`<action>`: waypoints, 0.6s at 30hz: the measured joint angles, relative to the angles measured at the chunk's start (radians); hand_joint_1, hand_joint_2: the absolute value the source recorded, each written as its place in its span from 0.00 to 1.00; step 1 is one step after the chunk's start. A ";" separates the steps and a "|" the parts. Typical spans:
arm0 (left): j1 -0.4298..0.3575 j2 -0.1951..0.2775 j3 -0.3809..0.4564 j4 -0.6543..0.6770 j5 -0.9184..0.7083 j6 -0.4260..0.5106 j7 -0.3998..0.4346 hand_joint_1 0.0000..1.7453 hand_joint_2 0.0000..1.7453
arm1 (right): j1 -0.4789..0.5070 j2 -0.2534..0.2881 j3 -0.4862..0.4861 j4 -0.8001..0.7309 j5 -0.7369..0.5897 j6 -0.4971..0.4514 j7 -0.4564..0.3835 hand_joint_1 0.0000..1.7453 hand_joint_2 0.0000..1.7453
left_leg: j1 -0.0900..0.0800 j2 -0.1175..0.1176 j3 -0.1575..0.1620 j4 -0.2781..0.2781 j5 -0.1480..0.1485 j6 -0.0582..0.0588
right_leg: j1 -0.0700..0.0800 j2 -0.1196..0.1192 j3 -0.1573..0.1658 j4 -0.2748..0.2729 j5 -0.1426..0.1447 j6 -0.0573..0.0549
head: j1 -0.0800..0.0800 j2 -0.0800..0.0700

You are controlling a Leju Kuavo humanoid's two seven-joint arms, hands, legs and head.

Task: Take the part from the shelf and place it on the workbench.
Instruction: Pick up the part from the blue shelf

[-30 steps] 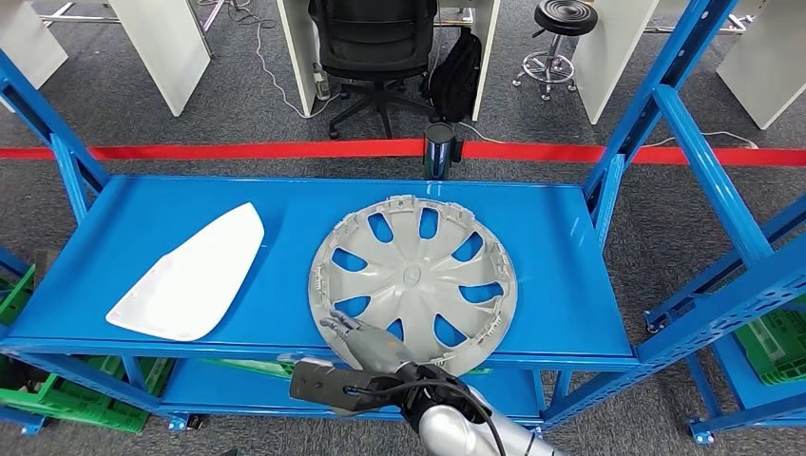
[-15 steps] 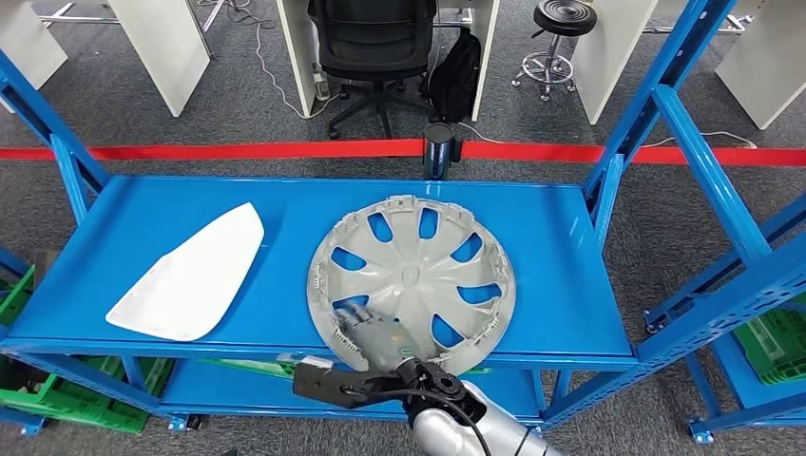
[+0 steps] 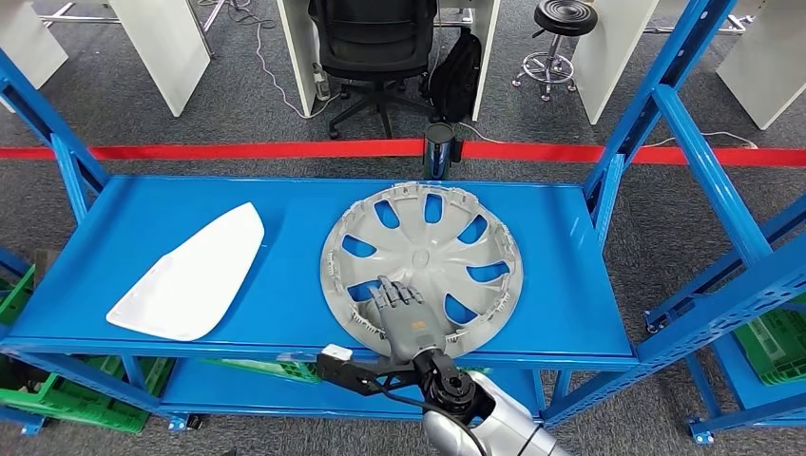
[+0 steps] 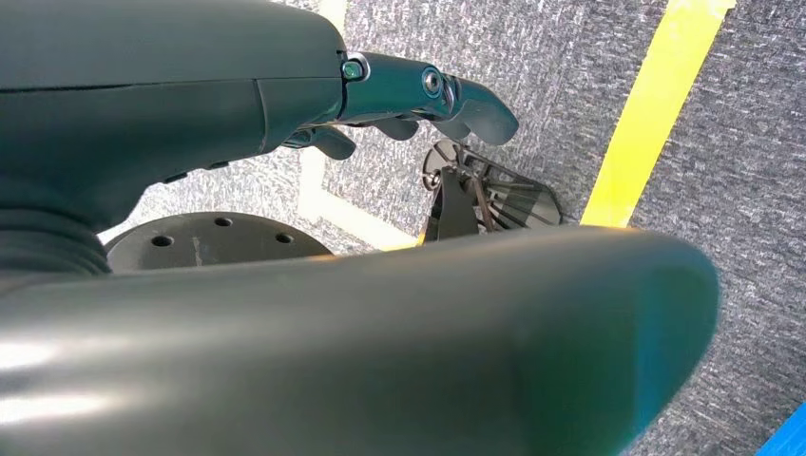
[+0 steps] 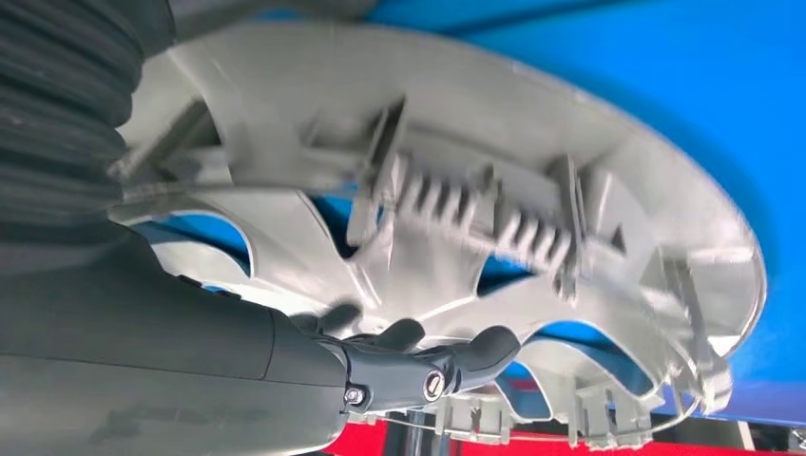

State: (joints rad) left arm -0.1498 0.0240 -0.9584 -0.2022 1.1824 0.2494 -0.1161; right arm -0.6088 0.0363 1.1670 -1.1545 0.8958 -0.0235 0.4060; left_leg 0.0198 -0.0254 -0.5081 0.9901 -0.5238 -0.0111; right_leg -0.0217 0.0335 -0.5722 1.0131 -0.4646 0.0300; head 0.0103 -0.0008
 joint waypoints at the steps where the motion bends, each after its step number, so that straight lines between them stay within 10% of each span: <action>1: 0.000 0.000 0.000 0.000 0.000 0.000 0.000 0.00 0.00 | 0.005 0.001 -0.001 0.001 0.008 -0.001 0.002 1.00 1.00 | 0.000 0.000 0.000 0.000 0.000 0.000 | 0.000 0.000 0.000 0.000 0.000 0.000 | 0.000 0.000; 18: -0.002 0.000 0.000 0.000 -0.014 0.002 0.007 0.00 0.00 | 0.023 0.009 -0.019 0.019 0.050 -0.005 0.005 1.00 1.00 | 0.000 0.000 0.000 0.002 0.005 0.002 | 0.000 0.000 0.001 0.000 0.006 0.002 | 0.000 0.000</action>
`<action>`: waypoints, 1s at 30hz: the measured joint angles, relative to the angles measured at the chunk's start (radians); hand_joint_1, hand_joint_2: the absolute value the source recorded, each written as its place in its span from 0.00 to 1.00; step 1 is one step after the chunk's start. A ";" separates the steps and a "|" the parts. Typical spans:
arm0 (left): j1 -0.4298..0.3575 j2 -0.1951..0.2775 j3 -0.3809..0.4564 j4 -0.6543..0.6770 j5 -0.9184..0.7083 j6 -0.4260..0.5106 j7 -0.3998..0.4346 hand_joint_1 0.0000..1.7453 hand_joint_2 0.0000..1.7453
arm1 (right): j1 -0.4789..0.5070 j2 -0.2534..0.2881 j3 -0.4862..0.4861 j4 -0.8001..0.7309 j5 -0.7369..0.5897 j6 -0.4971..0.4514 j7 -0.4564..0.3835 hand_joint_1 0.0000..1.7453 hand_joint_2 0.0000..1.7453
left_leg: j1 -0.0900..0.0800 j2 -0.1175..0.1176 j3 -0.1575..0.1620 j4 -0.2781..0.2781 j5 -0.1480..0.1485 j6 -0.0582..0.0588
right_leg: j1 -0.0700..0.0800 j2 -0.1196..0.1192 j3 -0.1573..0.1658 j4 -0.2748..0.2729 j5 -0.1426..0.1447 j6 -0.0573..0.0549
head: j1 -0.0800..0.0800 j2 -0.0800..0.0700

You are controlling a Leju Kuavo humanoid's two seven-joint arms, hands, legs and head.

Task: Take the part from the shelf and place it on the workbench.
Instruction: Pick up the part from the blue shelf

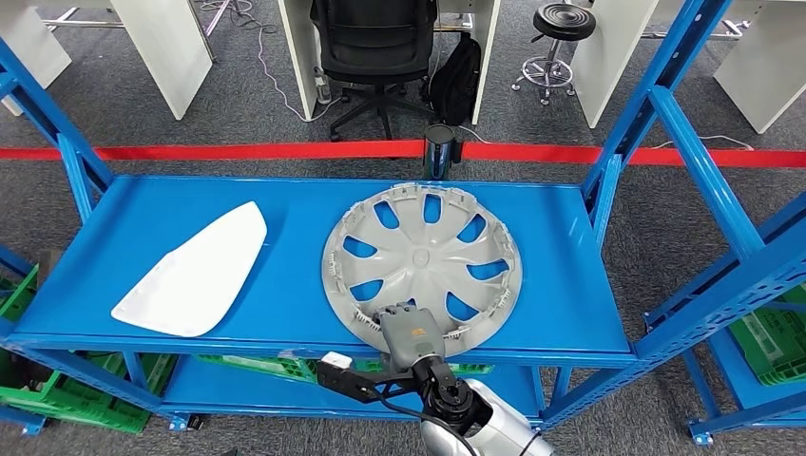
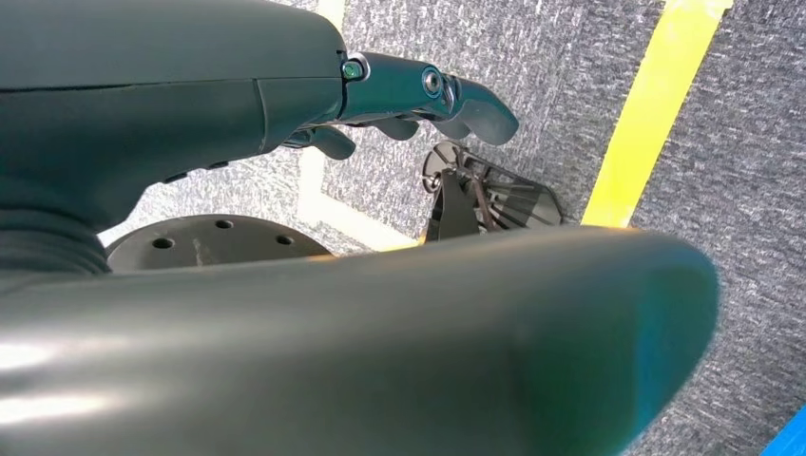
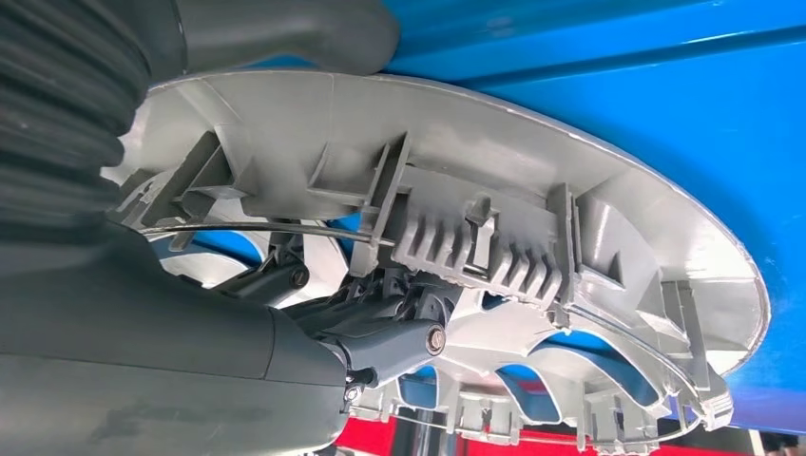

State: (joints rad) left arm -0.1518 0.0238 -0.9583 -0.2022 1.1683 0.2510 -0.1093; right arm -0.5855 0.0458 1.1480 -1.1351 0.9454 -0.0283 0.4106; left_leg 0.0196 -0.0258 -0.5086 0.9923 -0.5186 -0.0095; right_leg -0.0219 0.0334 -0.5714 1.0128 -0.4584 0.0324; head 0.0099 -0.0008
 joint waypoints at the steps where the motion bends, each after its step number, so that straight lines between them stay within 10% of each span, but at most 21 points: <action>1: 0.000 0.000 0.000 0.000 -0.001 0.000 0.001 0.00 0.00 | 0.000 0.000 -0.001 0.000 0.003 -0.002 0.000 1.00 1.00 | 0.000 0.000 0.000 0.000 0.000 0.000 | 0.000 0.000 0.000 0.000 0.000 0.000 | 0.000 0.000; 12: 0.000 -0.002 0.000 0.000 -0.006 0.002 0.002 0.00 0.00 | 0.038 -0.012 -0.047 -0.047 0.059 -0.143 0.002 1.00 1.00 | 0.000 -0.001 -0.008 0.005 0.002 0.001 | 0.000 0.000 -0.005 0.000 0.003 0.003 | 0.001 0.000; 30: 0.006 -0.002 0.007 0.000 0.000 0.006 -0.018 0.00 0.00 | -0.008 -0.099 -0.236 -0.415 -0.295 -0.234 -0.062 1.00 1.00 | 0.000 0.001 -0.001 0.007 0.003 0.001 | 0.000 0.001 -0.012 0.000 0.006 0.003 | 0.001 0.000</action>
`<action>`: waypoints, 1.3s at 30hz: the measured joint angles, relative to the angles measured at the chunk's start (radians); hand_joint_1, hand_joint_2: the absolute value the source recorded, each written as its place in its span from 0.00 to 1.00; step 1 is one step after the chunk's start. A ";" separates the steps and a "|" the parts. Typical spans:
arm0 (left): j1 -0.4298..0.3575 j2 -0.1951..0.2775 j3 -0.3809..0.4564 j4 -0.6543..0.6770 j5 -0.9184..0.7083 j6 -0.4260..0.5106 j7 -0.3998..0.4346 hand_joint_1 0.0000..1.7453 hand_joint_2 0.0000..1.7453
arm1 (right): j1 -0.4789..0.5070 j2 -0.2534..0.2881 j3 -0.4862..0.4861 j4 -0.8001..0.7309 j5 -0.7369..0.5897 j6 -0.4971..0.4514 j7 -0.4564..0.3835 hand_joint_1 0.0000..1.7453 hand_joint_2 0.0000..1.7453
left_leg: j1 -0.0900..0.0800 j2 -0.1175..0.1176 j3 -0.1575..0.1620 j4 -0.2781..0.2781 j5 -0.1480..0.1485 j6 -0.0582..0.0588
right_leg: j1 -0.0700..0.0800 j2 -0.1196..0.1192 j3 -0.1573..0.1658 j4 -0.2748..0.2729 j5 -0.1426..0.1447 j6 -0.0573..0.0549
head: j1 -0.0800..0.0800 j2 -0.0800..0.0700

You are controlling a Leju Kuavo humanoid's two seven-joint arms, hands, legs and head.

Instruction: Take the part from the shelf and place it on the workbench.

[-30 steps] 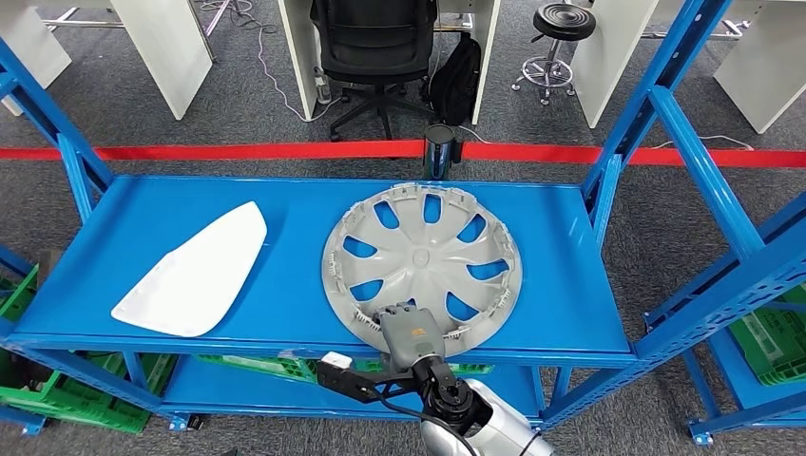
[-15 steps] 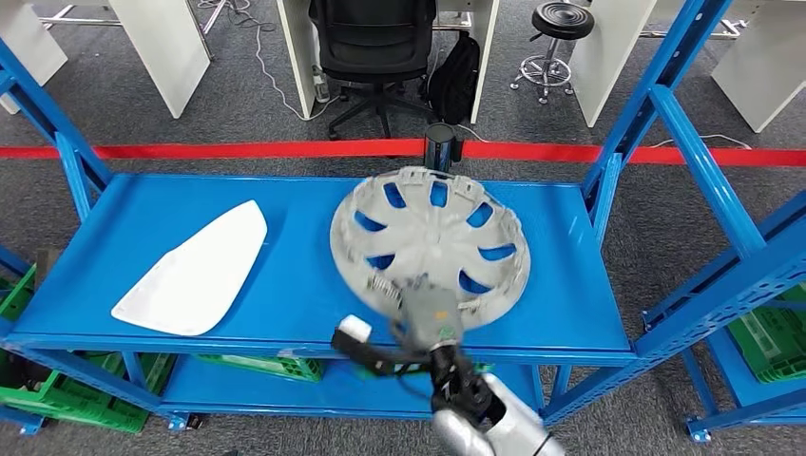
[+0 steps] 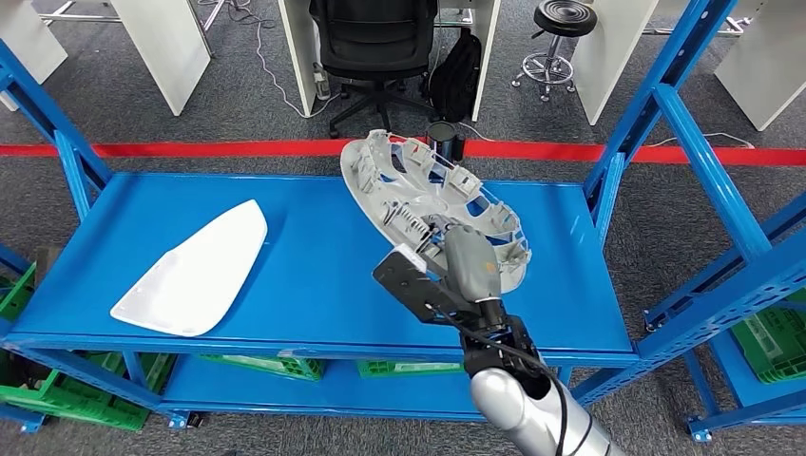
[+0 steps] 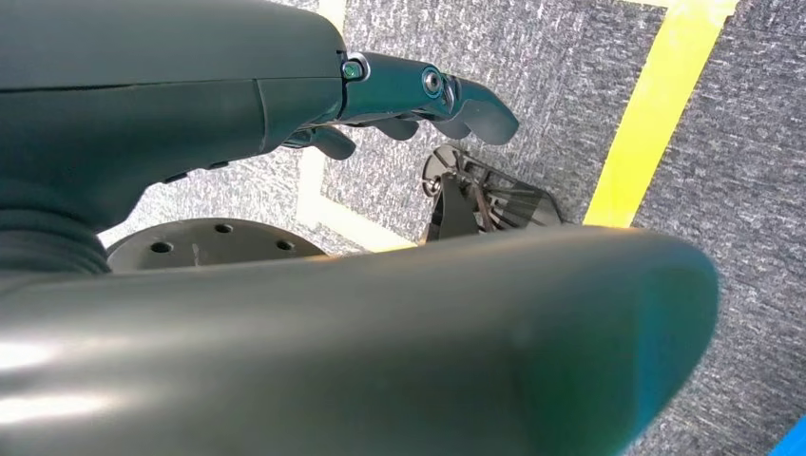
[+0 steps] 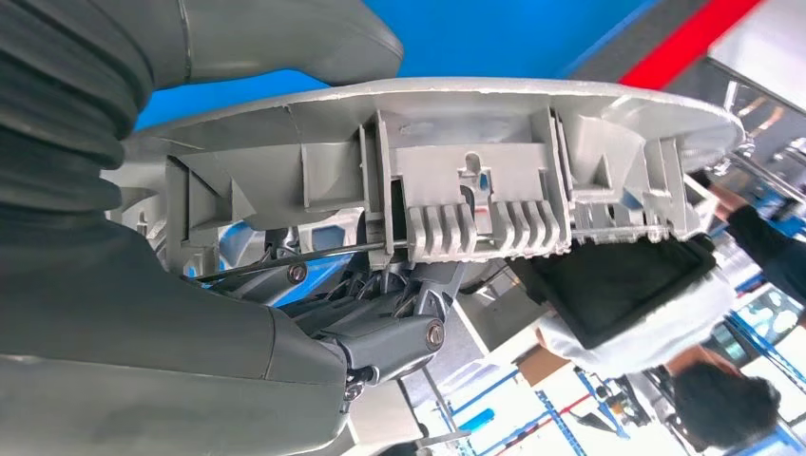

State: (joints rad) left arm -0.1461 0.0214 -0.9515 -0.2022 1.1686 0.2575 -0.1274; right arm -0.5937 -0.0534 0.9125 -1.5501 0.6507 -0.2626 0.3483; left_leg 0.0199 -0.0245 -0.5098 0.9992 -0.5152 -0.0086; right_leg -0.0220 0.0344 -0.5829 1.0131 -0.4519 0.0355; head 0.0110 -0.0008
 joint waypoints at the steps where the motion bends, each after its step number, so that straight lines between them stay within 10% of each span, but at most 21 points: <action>1: 0.000 0.000 0.000 0.000 0.000 0.000 0.000 0.00 0.00 | -0.001 -0.004 -0.004 -0.010 -0.012 -0.001 0.000 1.00 1.00 | 0.000 0.000 0.000 0.000 0.000 0.000 | 0.000 0.000 0.000 0.000 0.000 0.000 | 0.000 0.000; 22: 0.000 -0.003 0.001 0.000 -0.010 0.001 -0.012 0.00 0.00 | 0.030 -0.076 -0.100 -0.159 -0.090 -0.221 -0.103 1.00 1.00 | 0.000 -0.001 -0.003 0.001 0.000 0.000 | 0.000 0.000 -0.003 0.000 0.000 0.000 | 0.000 0.000; 39: 0.031 0.004 0.026 0.002 0.017 0.004 -0.063 0.00 0.00 | 0.248 -0.205 -0.357 -0.557 -0.573 -0.422 -0.373 1.00 1.00 | 0.000 -0.003 -0.004 0.001 -0.001 0.000 | 0.000 -0.002 -0.004 -0.001 0.000 0.002 | 0.001 0.000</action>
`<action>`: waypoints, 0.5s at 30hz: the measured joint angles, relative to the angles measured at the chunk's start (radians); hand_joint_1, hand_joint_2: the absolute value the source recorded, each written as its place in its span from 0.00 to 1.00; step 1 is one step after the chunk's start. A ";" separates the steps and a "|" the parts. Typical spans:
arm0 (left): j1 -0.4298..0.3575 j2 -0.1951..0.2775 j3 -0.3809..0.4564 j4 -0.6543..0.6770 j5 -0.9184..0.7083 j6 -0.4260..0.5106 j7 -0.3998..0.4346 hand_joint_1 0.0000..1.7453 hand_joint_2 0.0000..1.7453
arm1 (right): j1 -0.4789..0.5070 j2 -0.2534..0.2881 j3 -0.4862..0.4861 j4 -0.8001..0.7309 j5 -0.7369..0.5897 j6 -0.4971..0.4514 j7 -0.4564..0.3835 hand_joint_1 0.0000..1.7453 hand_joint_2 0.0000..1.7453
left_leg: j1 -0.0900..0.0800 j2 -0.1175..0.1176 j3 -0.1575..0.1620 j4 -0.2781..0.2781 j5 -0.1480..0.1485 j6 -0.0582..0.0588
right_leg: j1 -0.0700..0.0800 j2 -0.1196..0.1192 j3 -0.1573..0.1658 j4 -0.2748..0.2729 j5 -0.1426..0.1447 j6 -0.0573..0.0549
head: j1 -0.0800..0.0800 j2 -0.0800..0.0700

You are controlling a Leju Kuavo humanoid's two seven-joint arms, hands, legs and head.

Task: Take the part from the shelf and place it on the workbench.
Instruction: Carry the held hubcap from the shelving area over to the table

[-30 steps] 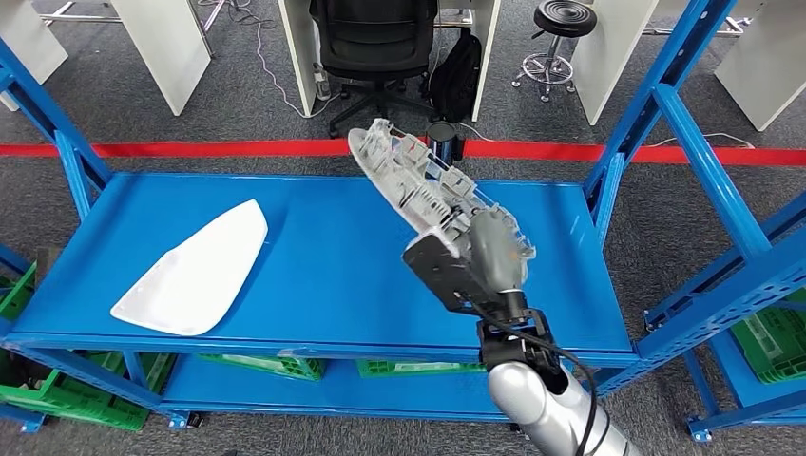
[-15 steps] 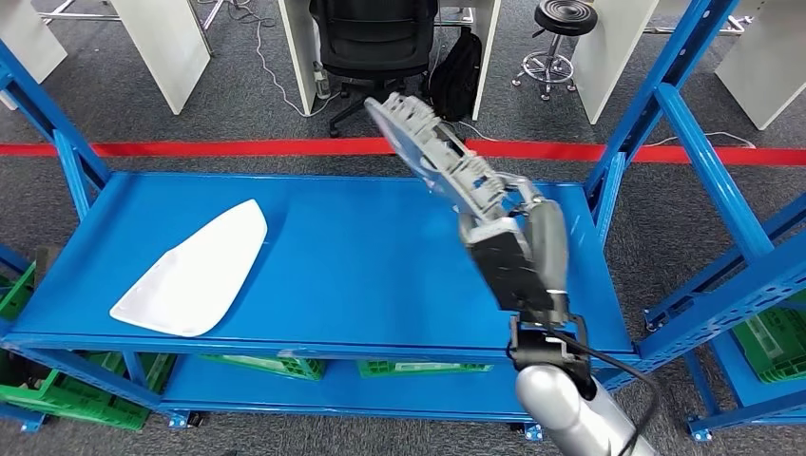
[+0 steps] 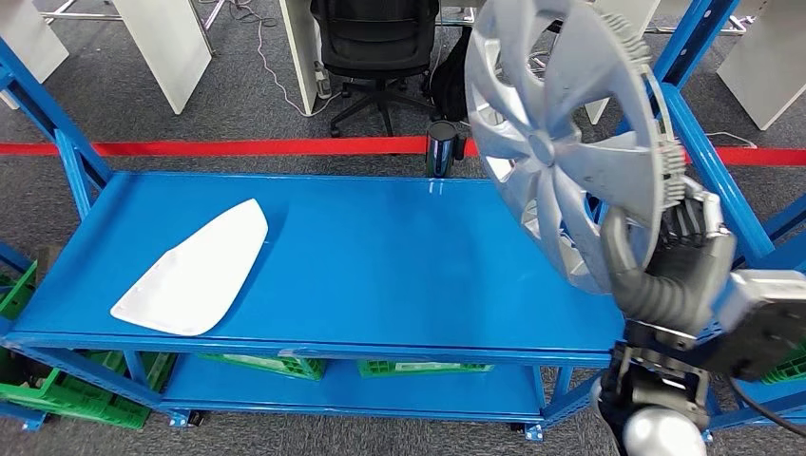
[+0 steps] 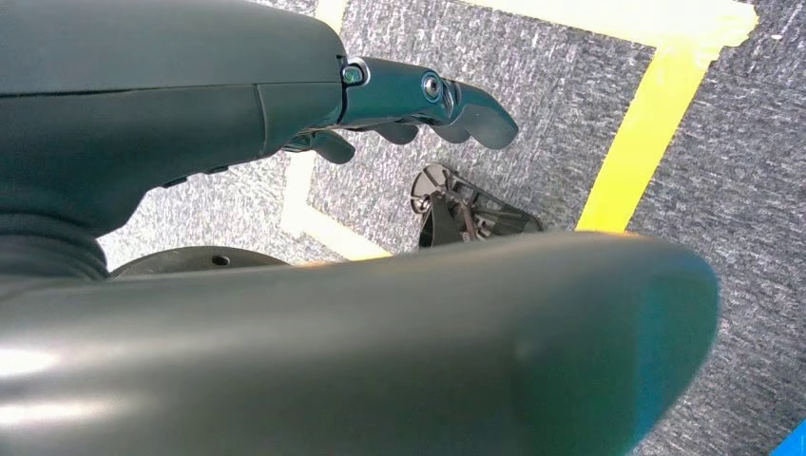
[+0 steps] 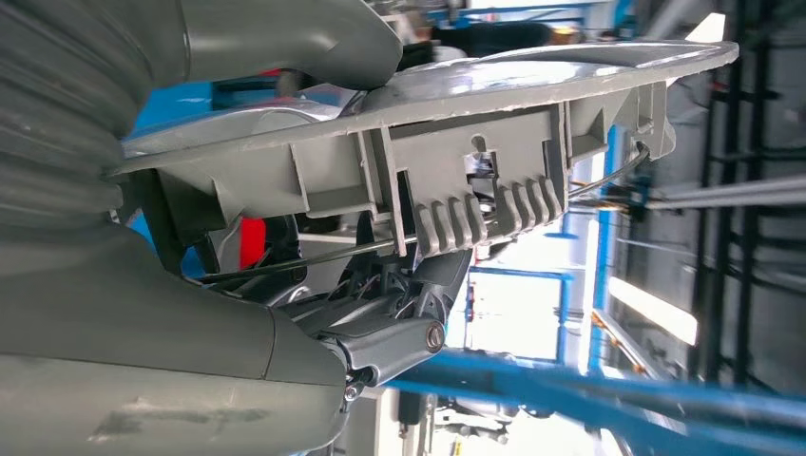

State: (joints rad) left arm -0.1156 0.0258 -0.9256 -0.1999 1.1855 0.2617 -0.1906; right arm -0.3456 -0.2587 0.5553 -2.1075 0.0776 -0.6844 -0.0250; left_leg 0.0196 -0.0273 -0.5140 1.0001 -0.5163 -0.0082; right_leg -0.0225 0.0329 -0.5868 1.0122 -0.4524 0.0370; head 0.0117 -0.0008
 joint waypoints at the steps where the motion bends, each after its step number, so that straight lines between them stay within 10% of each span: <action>1: 0.000 0.000 0.000 0.000 0.000 0.000 0.000 0.00 0.00 | 0.001 0.000 -0.002 -0.002 -0.003 0.000 -0.002 1.00 1.00 | 0.000 0.000 0.000 0.000 0.000 0.000 | 0.000 0.000 0.000 0.000 0.000 0.000 | 0.000 0.000; 15: 0.001 0.000 0.001 0.001 0.002 0.000 0.002 0.00 0.00 | 0.047 -0.011 -0.049 -0.056 -0.056 0.000 -0.055 1.00 1.00 | 0.000 0.000 0.000 0.000 0.000 0.000 | 0.000 0.000 0.000 0.000 0.000 0.000 | 0.000 0.000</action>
State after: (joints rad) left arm -0.1143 0.0261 -0.9245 -0.1990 1.1872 0.2621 -0.1882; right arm -0.2987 -0.2695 0.5063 -2.1631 0.0216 -0.6840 -0.0802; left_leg 0.0197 -0.0273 -0.5140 1.0000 -0.5163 -0.0082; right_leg -0.0224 0.0329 -0.5867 1.0122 -0.4523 0.0370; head 0.0113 -0.0008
